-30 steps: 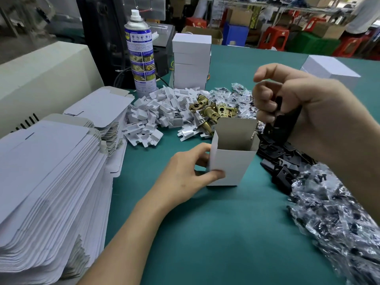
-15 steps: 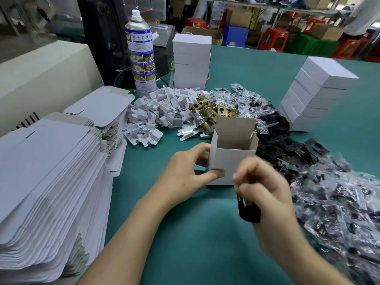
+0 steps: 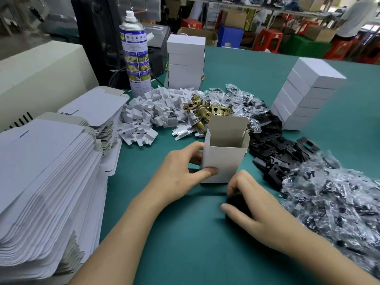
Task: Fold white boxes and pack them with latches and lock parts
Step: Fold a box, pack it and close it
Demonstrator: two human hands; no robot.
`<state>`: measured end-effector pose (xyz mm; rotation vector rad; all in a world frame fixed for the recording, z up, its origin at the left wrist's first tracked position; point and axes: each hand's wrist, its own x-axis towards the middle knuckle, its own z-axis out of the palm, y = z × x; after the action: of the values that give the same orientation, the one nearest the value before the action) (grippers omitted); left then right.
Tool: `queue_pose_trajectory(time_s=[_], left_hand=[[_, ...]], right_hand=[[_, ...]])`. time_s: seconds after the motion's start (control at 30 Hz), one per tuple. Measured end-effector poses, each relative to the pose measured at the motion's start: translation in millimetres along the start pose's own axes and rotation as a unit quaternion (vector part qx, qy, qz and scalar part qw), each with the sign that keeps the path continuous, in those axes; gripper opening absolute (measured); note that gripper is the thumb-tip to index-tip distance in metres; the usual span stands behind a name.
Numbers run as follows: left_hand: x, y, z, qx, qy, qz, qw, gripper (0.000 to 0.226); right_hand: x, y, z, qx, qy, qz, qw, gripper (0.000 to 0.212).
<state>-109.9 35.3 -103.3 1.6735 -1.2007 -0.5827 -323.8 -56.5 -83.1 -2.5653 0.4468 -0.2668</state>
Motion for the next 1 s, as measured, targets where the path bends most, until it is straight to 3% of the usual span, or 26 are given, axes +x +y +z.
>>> queue_pose_trajectory(time_s=[0.1,0.3,0.4,0.47,0.53,0.63,0.73,0.87,0.93,1.0], left_hand=[[0,0,0,0.000,0.000,-0.001,1.000,0.040],[1,-1,0,0.000,0.000,-0.004,1.000,0.039],[0,-2,0,-0.001,-0.002,-0.002,1.000,0.040],[0,-2,-1,0.000,-0.004,-0.001,1.000,0.039],[0,-2,-1,-0.002,-0.005,-0.002,1.000,0.039],[0,-2,-1,-0.004,-0.005,-0.003,1.000,0.039],[0,-1,-1,-0.001,-0.005,0.000,1.000,0.038],[1,-1,-1,0.002,-0.006,-0.003,1.000,0.041],[0,-1,-1,-0.001,-0.008,-0.003,1.000,0.041],[0,-2,-1,-0.006,-0.009,-0.001,1.000,0.041]], right_hand=[[3,4,-6,-0.079,-0.055,-0.002,0.995,0.032],[-2,5,-6,0.014,-0.025,0.071,0.997,0.025],[-7,7,-18,0.040,-0.109,0.070,0.991,0.040],[-9,8,-27,0.001,-0.147,0.050,0.988,0.046],[-9,7,-32,-0.067,-0.142,0.022,0.987,0.037],[-8,0,-37,-0.066,-0.080,-0.005,0.995,0.015],[-6,-11,-48,0.096,0.034,0.027,0.994,0.007],[10,-29,-74,0.258,0.138,0.033,0.956,0.014],[22,-33,-89,0.214,0.163,0.026,0.963,0.012],[34,-37,-101,0.102,0.167,0.005,0.981,0.006]])
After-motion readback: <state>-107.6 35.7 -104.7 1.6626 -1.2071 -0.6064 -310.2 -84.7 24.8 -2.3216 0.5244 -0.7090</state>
